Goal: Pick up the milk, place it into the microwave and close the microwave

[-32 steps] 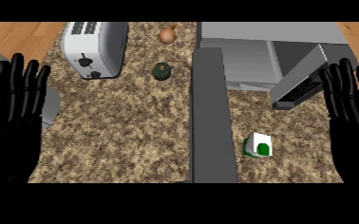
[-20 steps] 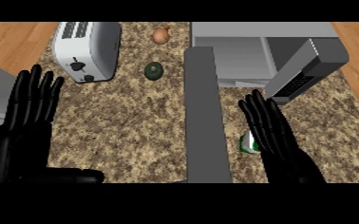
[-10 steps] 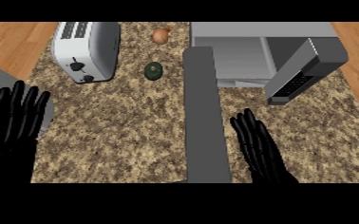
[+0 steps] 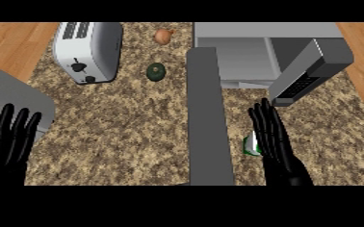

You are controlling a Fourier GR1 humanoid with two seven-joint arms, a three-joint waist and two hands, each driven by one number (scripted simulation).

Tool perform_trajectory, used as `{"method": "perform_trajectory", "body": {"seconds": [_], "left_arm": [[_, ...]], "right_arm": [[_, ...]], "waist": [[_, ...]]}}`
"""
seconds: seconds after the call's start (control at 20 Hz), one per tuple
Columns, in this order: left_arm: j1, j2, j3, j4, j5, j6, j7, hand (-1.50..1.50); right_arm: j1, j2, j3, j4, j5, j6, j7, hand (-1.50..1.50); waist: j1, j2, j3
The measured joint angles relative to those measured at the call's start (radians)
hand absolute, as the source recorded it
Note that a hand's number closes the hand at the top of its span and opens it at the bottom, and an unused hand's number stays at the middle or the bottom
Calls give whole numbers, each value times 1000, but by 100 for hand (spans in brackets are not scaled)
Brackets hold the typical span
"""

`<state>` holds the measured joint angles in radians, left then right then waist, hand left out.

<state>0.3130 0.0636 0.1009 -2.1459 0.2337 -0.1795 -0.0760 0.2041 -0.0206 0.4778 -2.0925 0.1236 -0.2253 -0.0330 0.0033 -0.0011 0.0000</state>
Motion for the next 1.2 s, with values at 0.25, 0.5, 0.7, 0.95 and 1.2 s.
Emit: {"method": "perform_trajectory", "body": {"seconds": [0.25, 0.5, 0.7, 0.95, 1.2], "left_arm": [[13, -8, 15, 2, 0, -19, -13, -150], [64, -18, 15, -27, 6, -48, -21, -150], [66, -5, 54, -16, 38, -78, -28, -150], [102, -29, 49, -38, 23, -95, -43, -150], [114, -38, 53, -27, 16, -117, -66, -150]], "right_arm": [[5, -12, -79, 82, -71, 24, -65, -150], [5, -25, -155, 189, -120, 46, -147, -150], [26, -33, -190, 242, -133, 51, -191, -150], [54, -52, -260, 359, -171, 88, -319, -150], [61, -76, -325, 480, -208, 145, -422, -150]], "waist": [[-1, -1, 0], [0, -3, 0], [-1, -3, -1], [-1, -2, 0], [-1, -1, 0]]}}
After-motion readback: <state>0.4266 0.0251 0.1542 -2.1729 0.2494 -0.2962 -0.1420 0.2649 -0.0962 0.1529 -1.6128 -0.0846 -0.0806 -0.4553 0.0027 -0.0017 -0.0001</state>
